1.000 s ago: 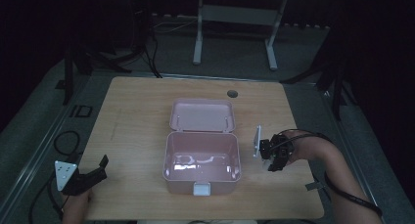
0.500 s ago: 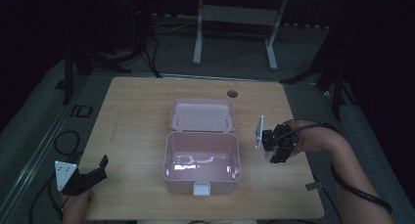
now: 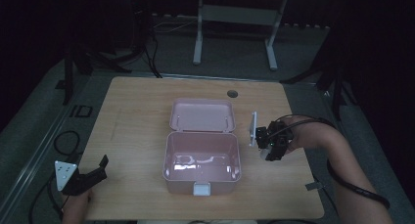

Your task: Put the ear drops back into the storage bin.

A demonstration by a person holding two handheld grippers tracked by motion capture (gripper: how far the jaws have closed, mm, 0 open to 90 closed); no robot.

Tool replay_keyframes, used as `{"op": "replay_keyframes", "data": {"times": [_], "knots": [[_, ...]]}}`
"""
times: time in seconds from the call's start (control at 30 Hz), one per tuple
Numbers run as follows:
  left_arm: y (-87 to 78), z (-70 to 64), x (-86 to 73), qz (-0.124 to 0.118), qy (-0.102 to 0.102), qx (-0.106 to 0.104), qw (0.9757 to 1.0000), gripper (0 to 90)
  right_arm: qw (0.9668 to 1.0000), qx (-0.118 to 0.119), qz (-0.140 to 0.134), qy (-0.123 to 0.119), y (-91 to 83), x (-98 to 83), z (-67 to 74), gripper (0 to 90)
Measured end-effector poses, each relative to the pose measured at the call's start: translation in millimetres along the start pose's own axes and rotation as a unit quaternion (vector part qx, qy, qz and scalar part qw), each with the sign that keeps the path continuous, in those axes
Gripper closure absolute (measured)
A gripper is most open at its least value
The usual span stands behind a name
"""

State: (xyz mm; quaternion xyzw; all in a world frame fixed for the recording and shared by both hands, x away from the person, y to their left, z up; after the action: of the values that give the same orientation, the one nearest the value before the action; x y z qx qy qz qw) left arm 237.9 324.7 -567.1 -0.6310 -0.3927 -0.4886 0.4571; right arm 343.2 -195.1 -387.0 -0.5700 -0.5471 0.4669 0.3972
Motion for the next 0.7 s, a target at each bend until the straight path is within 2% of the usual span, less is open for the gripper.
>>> {"op": "replay_keyframes", "data": {"times": [0.27,0.7], "knots": [[-0.1,0.0,0.0,0.0,0.0,0.0,1.0,0.4,0.9999,0.001,-0.006,-0.011,-6.5,15.2,-0.4,59.7],[-0.3,0.0,0.0,0.0,0.0,-0.001,1.0,0.5,0.9992,-0.002,-0.013,-0.038,-10.1,49.7,-3.2,59.7]]}}
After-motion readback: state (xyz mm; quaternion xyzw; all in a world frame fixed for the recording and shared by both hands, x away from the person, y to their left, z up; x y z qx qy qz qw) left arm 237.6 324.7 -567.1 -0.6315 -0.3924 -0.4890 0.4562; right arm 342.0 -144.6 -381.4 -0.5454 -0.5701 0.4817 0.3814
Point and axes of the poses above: each handheld gripper's, and its own axes: y roughly forward along the jaws, x roughly out of its top, z roughly to its left, the point moved 2 cm from there along y, roughly forward along the jaws, and after that the axes turned 12 degrees about -x, right-handed, at the moved point
